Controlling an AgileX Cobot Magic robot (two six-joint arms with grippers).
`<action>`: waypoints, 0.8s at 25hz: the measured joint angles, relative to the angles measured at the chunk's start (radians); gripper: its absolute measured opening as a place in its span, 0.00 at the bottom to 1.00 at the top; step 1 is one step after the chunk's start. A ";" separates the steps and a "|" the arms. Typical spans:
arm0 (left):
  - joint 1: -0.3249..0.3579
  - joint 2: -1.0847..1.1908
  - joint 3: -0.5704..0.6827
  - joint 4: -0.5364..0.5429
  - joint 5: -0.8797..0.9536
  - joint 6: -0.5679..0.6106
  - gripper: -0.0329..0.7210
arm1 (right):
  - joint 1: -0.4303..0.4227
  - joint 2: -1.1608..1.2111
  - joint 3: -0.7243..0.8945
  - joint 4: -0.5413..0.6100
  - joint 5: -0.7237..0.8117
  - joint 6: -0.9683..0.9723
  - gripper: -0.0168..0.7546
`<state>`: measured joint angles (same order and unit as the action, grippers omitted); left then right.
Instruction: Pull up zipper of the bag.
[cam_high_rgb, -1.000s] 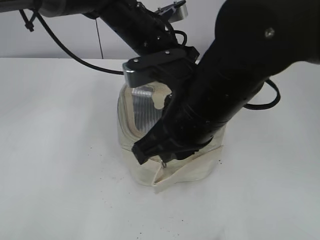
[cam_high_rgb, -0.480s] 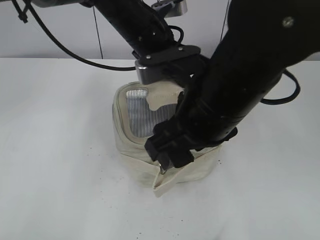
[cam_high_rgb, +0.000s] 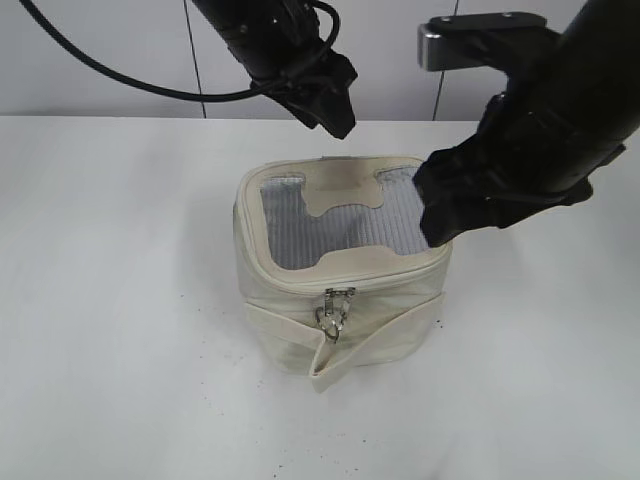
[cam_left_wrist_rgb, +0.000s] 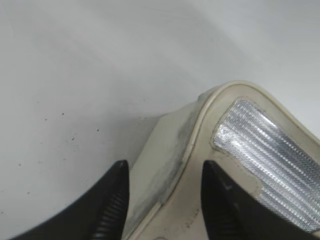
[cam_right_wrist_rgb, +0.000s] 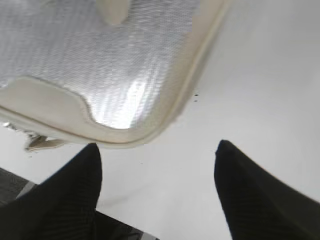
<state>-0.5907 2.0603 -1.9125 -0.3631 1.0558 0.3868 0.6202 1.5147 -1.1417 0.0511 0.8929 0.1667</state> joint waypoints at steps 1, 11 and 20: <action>0.000 -0.009 0.000 0.021 0.006 -0.004 0.53 | -0.030 0.000 0.000 -0.001 0.005 -0.008 0.73; 0.014 -0.127 0.000 0.338 0.101 -0.207 0.53 | -0.257 -0.019 0.000 -0.043 0.104 -0.058 0.73; 0.016 -0.269 0.001 0.600 0.163 -0.374 0.53 | -0.330 -0.165 0.000 -0.118 0.223 -0.061 0.73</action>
<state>-0.5747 1.7909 -1.9113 0.2368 1.2187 0.0126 0.2904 1.3493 -1.1417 -0.0664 1.1158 0.1055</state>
